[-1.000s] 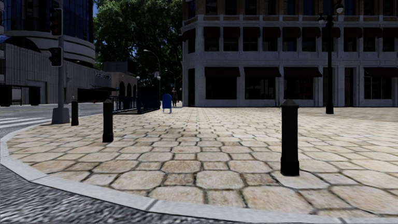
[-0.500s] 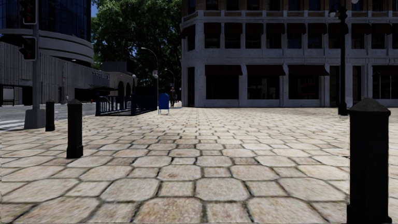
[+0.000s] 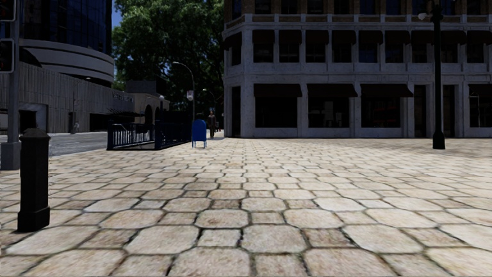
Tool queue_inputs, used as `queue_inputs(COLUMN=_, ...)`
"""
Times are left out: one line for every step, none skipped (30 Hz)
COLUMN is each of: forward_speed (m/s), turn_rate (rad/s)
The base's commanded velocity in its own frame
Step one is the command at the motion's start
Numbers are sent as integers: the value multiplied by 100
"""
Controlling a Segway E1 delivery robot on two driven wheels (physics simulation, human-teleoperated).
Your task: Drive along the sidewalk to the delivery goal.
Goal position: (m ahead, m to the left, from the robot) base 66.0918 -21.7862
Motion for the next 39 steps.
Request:
queue_inputs(forward_speed=141, turn_rate=0)
queue_inputs(forward_speed=141, turn_rate=0)
queue_inputs(forward_speed=141, turn_rate=0)
queue_inputs(forward_speed=141, turn_rate=0)
queue_inputs(forward_speed=141, turn_rate=0)
queue_inputs(forward_speed=141, turn_rate=0)
queue_inputs(forward_speed=141, turn_rate=0)
queue_inputs(forward_speed=141, turn_rate=0)
queue_inputs(forward_speed=141, turn_rate=0)
queue_inputs(forward_speed=141, turn_rate=0)
queue_inputs(forward_speed=141, turn_rate=0)
queue_inputs(forward_speed=141, turn_rate=0)
queue_inputs(forward_speed=141, turn_rate=0)
queue_inputs(forward_speed=141, turn_rate=0)
queue_inputs(forward_speed=141, turn_rate=0)
queue_inputs(forward_speed=141, turn_rate=0)
queue_inputs(forward_speed=141, turn_rate=0)
queue_inputs(forward_speed=141, turn_rate=0)
queue_inputs(forward_speed=200, turn_rate=0)
queue_inputs(forward_speed=200, turn_rate=0)
queue_inputs(forward_speed=200, turn_rate=0)
queue_inputs(forward_speed=200, turn_rate=0)
queue_inputs(forward_speed=200, turn_rate=0)
queue_inputs(forward_speed=200, turn_rate=0)
queue_inputs(forward_speed=200, turn_rate=0)
queue_inputs(forward_speed=200, turn_rate=0)
queue_inputs(forward_speed=200, turn_rate=0)
queue_inputs(forward_speed=200, turn_rate=0)
queue_inputs(forward_speed=200, turn_rate=0)
queue_inputs(forward_speed=200, turn_rate=0)
queue_inputs(forward_speed=200, turn_rate=0)
queue_inputs(forward_speed=200, turn_rate=0)
queue_inputs(forward_speed=200, turn_rate=0)
queue_inputs(forward_speed=200, turn_rate=0)
queue_inputs(forward_speed=200, turn_rate=0)
queue_inputs(forward_speed=200, turn_rate=0)
queue_inputs(forward_speed=200, turn_rate=0)
queue_inputs(forward_speed=200, turn_rate=0)
queue_inputs(forward_speed=200, turn_rate=0)
